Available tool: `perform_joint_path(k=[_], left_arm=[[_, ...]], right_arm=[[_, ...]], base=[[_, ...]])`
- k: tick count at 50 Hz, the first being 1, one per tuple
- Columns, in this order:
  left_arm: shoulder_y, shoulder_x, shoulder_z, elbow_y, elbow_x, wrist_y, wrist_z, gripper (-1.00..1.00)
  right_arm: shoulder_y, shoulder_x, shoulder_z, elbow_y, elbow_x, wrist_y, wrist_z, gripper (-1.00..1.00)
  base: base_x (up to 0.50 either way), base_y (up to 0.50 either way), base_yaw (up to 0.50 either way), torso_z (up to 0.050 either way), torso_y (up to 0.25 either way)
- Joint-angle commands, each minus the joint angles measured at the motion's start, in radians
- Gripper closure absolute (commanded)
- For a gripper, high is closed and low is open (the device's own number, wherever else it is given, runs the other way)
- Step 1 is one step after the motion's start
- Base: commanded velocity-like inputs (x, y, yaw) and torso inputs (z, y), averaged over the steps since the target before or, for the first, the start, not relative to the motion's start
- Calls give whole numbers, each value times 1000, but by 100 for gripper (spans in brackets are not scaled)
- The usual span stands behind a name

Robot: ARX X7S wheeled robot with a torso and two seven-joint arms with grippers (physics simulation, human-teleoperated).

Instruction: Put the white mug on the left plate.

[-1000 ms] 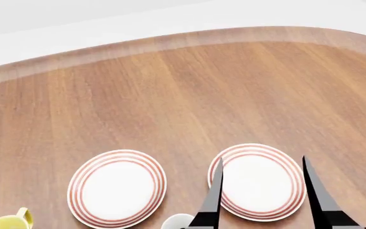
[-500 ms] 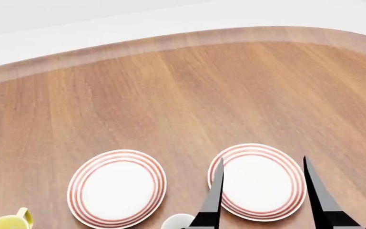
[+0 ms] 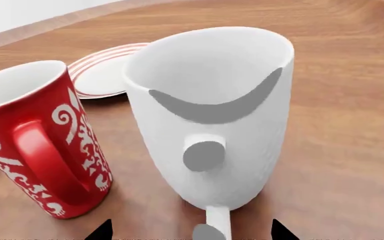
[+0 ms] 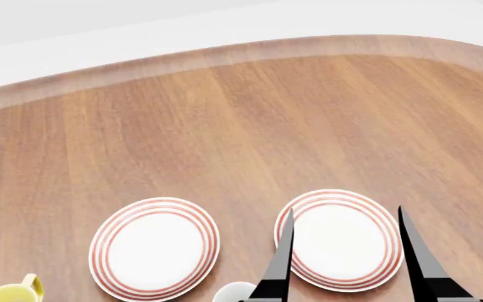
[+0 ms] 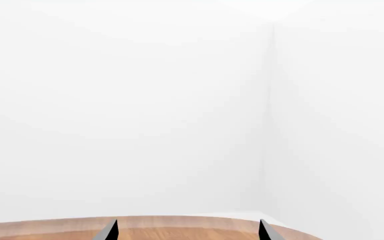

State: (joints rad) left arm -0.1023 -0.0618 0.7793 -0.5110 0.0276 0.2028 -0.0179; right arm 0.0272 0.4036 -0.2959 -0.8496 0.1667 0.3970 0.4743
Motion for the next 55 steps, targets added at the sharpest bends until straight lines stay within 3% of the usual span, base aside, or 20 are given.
perform_joint_path(k=[1, 37, 55], left_arm=[[-10, 21, 4, -29, -6, 32, 7, 100], [-17, -19, 48, 73, -24, -26, -38, 100], [13, -73, 51, 351, -50, -160, -40, 100]], right_arm=[[-4, -12, 21, 0, -9, -14, -19, -100], [-1, -4, 13, -7, -3, -15, -7, -100], [6, 0, 8, -18, 2, 1, 0, -100]], base=[[0, 0, 0, 0, 0], [0, 0, 0, 0, 0], [0, 0, 0, 0, 0]])
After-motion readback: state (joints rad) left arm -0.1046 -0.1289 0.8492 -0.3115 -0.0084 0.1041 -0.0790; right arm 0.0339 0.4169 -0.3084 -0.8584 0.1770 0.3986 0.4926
